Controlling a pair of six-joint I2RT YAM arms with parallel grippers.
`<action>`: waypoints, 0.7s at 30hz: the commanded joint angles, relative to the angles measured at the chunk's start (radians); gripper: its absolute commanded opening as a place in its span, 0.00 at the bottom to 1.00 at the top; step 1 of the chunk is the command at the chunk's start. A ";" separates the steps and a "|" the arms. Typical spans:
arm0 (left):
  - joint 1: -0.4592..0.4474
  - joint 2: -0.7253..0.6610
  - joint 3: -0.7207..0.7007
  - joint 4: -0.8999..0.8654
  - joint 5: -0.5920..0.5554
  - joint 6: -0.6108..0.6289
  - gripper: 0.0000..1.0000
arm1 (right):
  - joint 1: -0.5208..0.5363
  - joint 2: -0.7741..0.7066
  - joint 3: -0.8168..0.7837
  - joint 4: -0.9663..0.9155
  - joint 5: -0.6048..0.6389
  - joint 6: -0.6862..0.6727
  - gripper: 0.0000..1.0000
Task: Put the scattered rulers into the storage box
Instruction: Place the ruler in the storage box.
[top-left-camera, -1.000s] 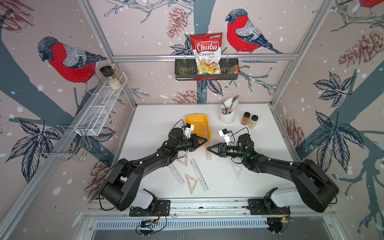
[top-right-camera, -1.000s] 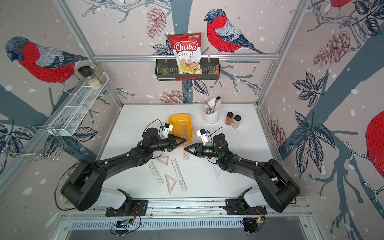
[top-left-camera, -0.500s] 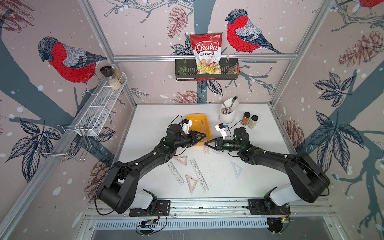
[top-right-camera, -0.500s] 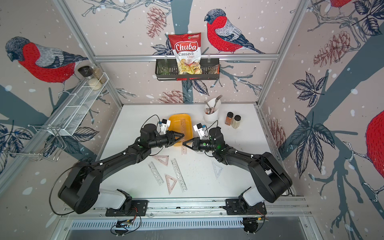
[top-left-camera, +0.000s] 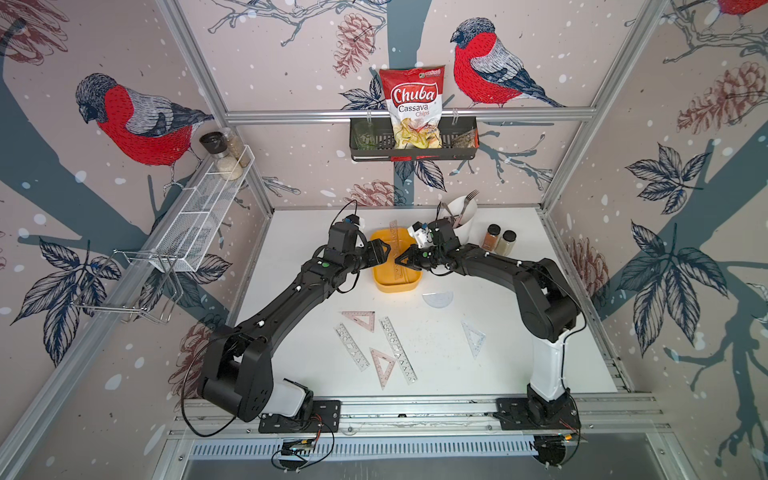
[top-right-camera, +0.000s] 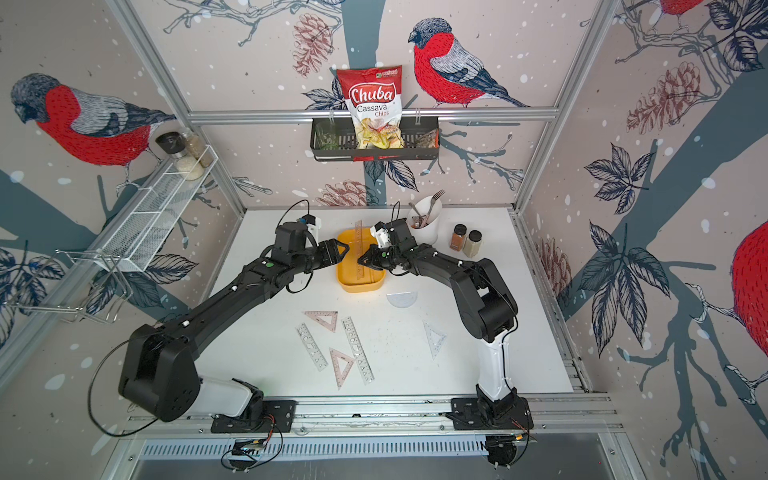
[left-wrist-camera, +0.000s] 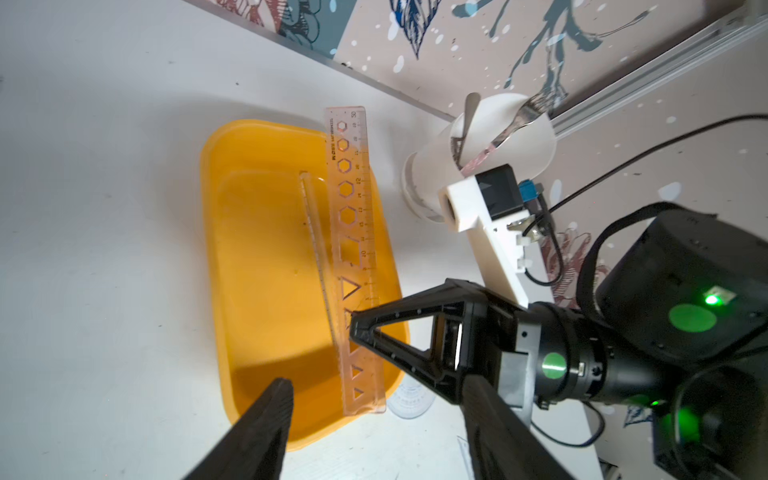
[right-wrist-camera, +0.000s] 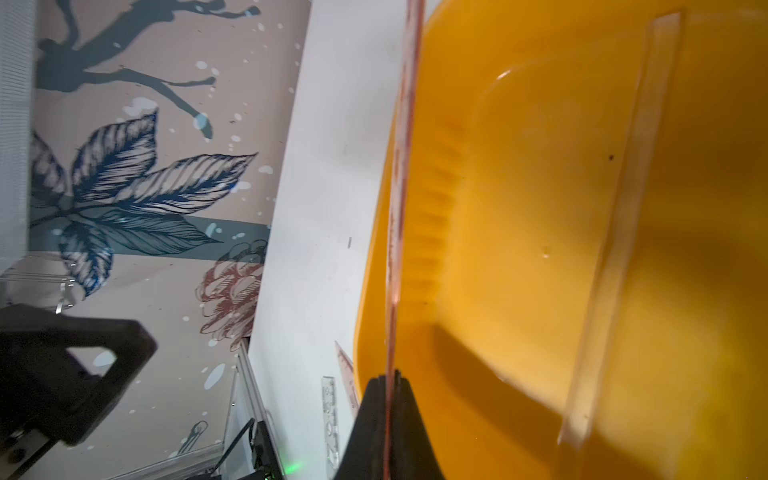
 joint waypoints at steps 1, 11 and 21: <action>0.002 0.010 0.013 -0.054 -0.075 0.059 0.69 | 0.008 0.060 0.082 -0.140 0.050 -0.041 0.00; 0.009 0.032 0.012 -0.079 -0.050 0.058 0.68 | 0.031 0.232 0.268 -0.206 0.010 0.000 0.07; 0.015 0.026 0.020 -0.087 -0.039 0.060 0.68 | 0.051 0.215 0.260 -0.213 0.020 0.040 0.08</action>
